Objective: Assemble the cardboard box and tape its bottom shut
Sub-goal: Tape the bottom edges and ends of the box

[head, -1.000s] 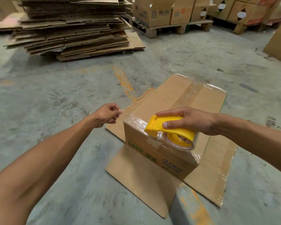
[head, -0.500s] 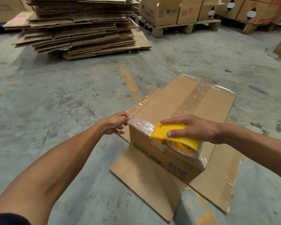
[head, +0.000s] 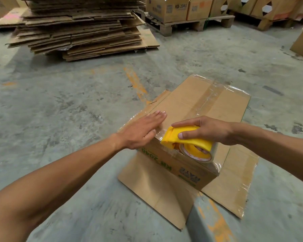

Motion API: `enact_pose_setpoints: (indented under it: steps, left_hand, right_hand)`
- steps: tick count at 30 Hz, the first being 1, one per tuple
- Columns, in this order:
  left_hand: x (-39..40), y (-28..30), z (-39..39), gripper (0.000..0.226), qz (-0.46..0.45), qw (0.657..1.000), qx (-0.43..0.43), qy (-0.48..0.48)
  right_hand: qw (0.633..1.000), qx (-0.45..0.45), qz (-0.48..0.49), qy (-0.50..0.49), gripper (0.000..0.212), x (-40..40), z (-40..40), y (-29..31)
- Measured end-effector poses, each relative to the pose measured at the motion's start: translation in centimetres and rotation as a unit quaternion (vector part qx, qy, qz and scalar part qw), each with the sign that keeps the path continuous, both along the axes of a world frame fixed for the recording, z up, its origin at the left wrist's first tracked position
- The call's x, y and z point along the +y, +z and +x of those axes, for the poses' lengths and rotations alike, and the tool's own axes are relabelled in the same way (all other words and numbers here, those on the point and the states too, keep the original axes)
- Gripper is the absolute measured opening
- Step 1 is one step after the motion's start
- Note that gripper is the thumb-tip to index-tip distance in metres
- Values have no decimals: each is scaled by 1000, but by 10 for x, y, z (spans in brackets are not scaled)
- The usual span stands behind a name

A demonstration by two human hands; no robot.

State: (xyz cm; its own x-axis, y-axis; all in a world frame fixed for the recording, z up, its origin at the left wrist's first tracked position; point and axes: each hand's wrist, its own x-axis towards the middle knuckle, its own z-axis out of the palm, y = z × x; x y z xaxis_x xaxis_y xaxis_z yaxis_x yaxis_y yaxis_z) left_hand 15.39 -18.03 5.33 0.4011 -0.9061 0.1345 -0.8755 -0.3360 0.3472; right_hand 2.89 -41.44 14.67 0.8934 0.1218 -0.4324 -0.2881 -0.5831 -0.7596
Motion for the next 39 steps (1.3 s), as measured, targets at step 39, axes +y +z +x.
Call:
enact_pose_setpoints:
  steps: [39]
  left_hand:
    - [-13,-10,-9,92,152,986,-70,9]
  right_hand:
    - [943,328,-50,12,38,-111,-165,-53]
